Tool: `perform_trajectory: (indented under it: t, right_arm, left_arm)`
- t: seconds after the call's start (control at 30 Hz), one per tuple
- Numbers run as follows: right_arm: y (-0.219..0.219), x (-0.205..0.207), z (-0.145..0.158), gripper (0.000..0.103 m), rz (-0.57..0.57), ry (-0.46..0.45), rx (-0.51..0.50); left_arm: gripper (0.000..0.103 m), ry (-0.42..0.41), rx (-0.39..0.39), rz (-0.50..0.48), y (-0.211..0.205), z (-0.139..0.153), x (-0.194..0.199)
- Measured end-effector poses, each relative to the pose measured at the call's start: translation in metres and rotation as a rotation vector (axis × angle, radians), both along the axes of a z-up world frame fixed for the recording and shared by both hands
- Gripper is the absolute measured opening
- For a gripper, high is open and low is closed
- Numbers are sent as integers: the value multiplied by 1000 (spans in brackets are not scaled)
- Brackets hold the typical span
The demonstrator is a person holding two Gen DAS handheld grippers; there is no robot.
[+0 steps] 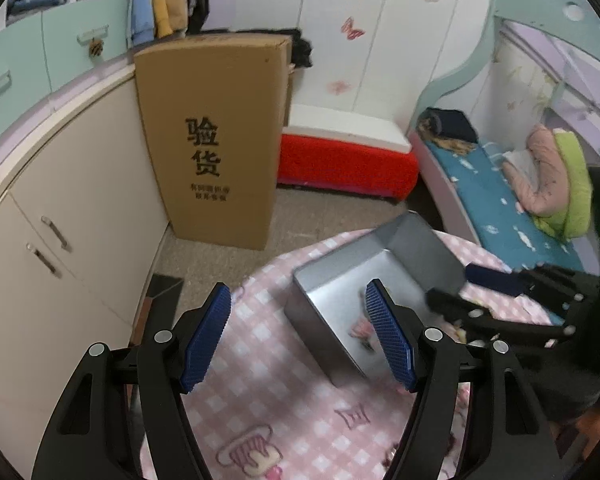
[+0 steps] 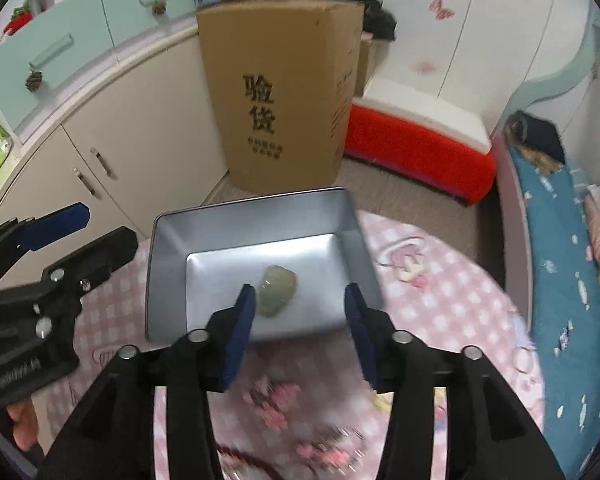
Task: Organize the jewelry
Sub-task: 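Carry both items over the grey metal box and open both grippers to drop them, then grasp the dark red bead bracelet with the left gripper while the right gripper grasps a pearl earring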
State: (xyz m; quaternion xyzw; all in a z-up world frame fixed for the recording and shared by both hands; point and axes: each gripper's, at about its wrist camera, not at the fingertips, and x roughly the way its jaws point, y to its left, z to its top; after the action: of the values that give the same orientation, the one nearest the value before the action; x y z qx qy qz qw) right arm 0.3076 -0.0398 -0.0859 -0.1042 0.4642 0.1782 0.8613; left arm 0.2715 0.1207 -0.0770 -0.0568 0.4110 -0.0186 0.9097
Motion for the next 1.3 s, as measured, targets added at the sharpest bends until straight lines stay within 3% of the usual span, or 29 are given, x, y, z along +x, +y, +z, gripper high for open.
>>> perform_trajectory:
  t: [0.07,0.17,0.4,0.63,0.77,1.0,1.03,1.17,1.3]
  right_arm:
    - [-18,-18,8,51,-14,-36,11]
    - [-48,-45,11,53,-48,-78,13]
    - [-105,-100,-21,53,-160,-54,69]
    - [-125,-132,-52,53,-216,-23,106]
    - [-130,-141,-62,53,-223,6,130]
    - [-134,-147,-65,53,-220,8,144]
    - [-135,-147,-65,53,-221,9,145]
    - [-136,-147,-68,53,-231,13,151]
    - [-139,-146,-71,53,-243,16,147]
  left_arm:
    - [76,-18,-3,-23,-7,2,-16]
    - [77,-35,11,-67,-23,0,-42]
    - [77,38,0,-133,-51,-40,-82]
    - [77,121,0,-130,-69,-76,-98]
    - [77,121,79,-88,-70,-87,-97]
    - [76,161,113,-99,-73,-100,-92]
    - [73,158,123,-99,-74,-100,-92]
    - [39,127,149,-104,-79,-99,-92]
    - [18,115,166,-154,-89,-99,-93]
